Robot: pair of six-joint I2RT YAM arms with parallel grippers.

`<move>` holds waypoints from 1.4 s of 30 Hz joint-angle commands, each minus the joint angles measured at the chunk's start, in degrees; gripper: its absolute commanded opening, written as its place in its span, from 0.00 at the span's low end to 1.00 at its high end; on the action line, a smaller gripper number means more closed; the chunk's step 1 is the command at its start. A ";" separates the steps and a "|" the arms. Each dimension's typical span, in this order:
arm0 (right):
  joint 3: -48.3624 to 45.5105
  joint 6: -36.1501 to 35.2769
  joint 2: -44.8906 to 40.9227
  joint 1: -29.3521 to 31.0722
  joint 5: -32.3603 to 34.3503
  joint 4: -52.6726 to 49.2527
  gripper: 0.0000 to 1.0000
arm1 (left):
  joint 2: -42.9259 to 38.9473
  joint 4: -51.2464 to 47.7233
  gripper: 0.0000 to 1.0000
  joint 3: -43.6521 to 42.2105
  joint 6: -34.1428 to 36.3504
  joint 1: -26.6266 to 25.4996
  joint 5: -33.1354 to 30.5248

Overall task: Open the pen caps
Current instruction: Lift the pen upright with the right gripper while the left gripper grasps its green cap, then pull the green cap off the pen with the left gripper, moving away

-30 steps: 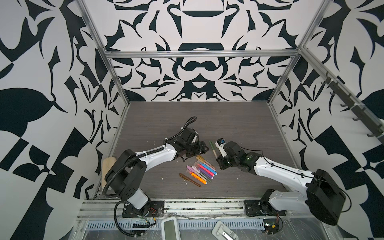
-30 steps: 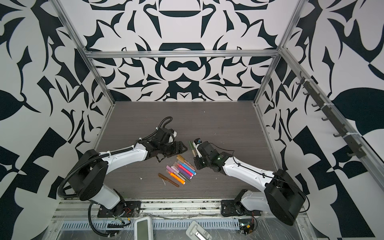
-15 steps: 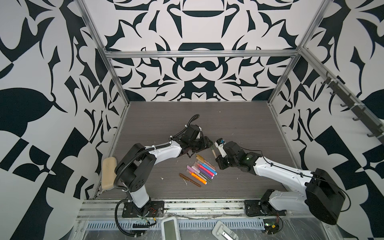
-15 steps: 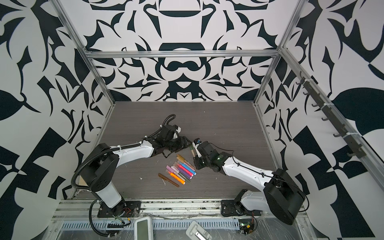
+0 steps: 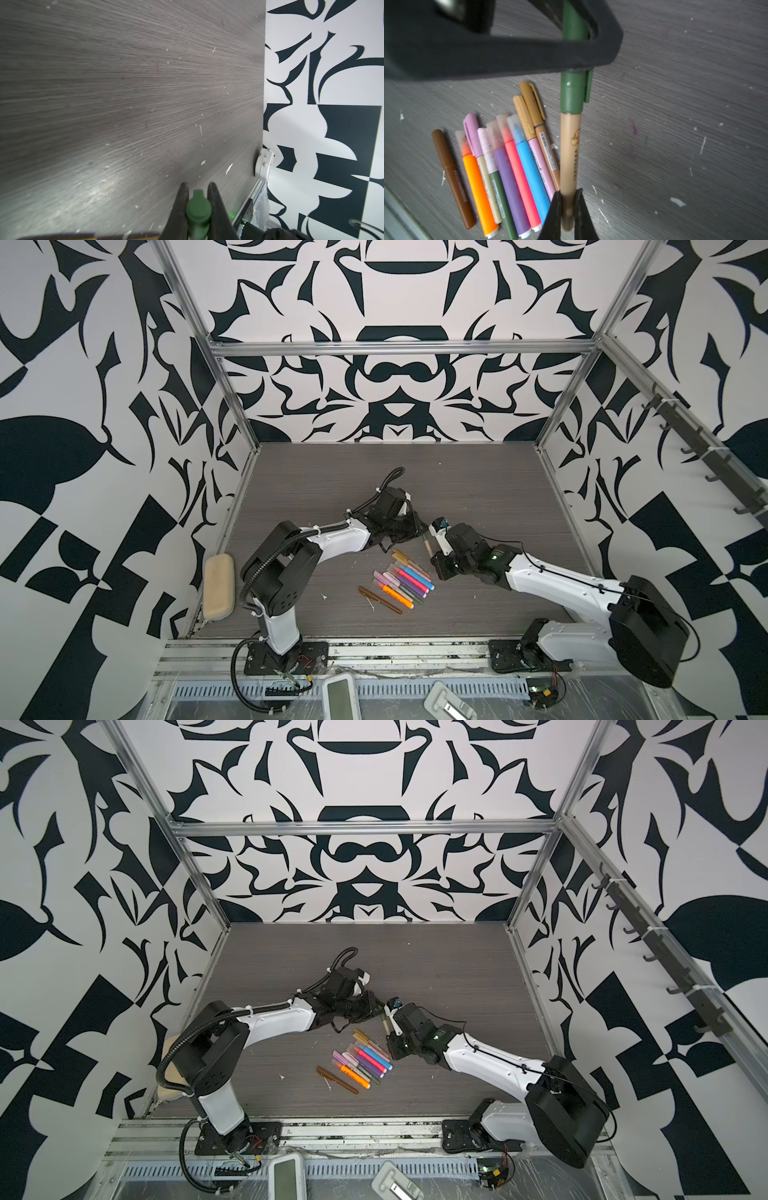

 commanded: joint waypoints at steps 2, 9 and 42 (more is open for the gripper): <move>0.35 -0.67 -1.42 0.18 0.54 1.54 0.21 | 0.91 -1.08 0.05 0.83 1.49 -1.07 1.64; 0.16 -0.47 -1.43 -0.35 0.35 1.77 0.26 | 0.55 0.24 0.00 0.25 0.00 -2.38 3.21; -0.72 0.16 -2.66 -1.01 0.16 2.03 0.00 | 13.61 -35.76 0.00 43.53 22.93 16.22 -6.15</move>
